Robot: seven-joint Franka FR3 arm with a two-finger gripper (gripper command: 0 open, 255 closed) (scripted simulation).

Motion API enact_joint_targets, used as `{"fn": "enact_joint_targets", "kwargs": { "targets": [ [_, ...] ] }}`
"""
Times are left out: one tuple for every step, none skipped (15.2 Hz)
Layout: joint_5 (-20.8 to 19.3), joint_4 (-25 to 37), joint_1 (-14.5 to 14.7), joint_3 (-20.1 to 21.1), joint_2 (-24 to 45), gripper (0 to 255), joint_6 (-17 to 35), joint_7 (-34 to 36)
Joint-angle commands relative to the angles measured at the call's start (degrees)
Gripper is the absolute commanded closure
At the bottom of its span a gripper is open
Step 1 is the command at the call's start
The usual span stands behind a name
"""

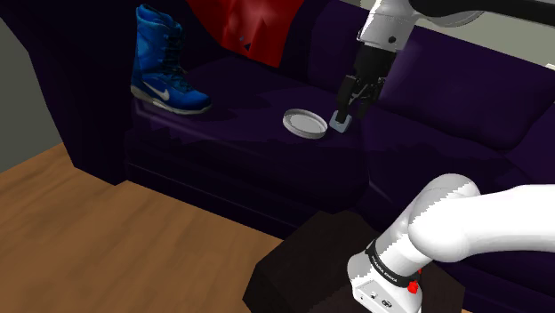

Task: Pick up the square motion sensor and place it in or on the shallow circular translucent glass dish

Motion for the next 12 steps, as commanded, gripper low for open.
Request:
{"fn": "enact_joint_targets", "kwargs": {
  "targets": [
    [0.0, 0.0, 0.0, 0.0, 0.0, 0, 0.0, 0.0],
    [-0.96, -0.26, -0.42, -1.12, 0.7, 0, 0.94, -1.41],
    [-1.89, -0.45, -0.83, -2.24, 1.47, 0, 1.91, -2.8],
    [-2.8, -0.56, -1.23, -3.36, 2.33, 0, 2.89, -4.18],
    [-3.67, -0.61, -1.63, -4.48, 3.26, 0, 3.9, -5.55],
    [-4.51, -0.58, -2.01, -5.59, 4.27, 0, 4.92, -6.91],
    [-5.31, -0.48, -2.37, -6.71, 5.35, 0, 5.95, -8.26],
    [-6.07, -0.31, -2.72, -7.81, 6.5, 0, 6.99, -9.6],
    [-6.78, -0.07, -3.05, -8.91, 7.72, 0, 8.04, -10.92],
    [-7.44, 0.25, -3.36, -10.01, 9.0, 0, 9.08, -12.25],
    [-8.03, 0.65, -3.66, -11.09, 10.36, 0, 10.13, -13.57],
    [-8.57, 1.11, -3.93, -12.17, 11.77, 0, 11.18, -14.89]
  ]
}}
